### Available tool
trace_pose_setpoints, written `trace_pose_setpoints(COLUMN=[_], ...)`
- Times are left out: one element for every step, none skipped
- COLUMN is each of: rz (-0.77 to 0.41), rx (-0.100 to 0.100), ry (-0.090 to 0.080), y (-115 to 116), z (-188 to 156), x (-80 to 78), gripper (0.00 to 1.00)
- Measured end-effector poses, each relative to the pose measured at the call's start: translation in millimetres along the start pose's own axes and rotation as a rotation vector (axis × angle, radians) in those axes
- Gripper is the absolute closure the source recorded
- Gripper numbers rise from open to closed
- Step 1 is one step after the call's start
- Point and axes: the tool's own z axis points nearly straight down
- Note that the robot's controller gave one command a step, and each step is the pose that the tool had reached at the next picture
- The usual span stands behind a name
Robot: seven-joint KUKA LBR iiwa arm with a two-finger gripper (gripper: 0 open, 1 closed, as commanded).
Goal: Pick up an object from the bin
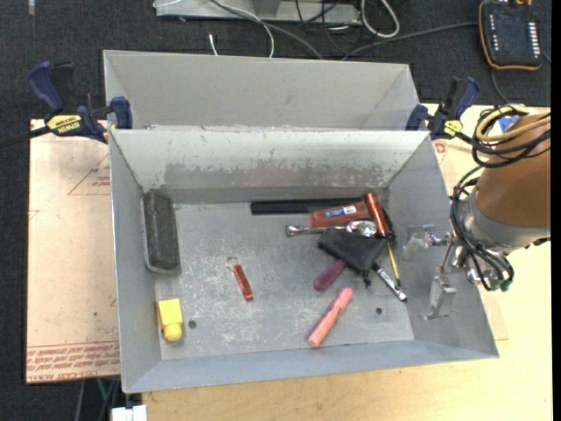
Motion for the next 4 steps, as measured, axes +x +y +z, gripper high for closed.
trace_pose_setpoints(rz=[-0.005,0.067,0.113,0.076], rx=[0.001,-0.001,0.003,-0.001], ry=[-0.008,-0.008,-0.018,-0.007], y=[0.8,39.6,32.6,38.8], z=[-4.1,107.3,72.2,101.5], x=[-2.0,-63.4,-70.5,-64.3], gripper=[0.0,0.0,0.0,0.0])
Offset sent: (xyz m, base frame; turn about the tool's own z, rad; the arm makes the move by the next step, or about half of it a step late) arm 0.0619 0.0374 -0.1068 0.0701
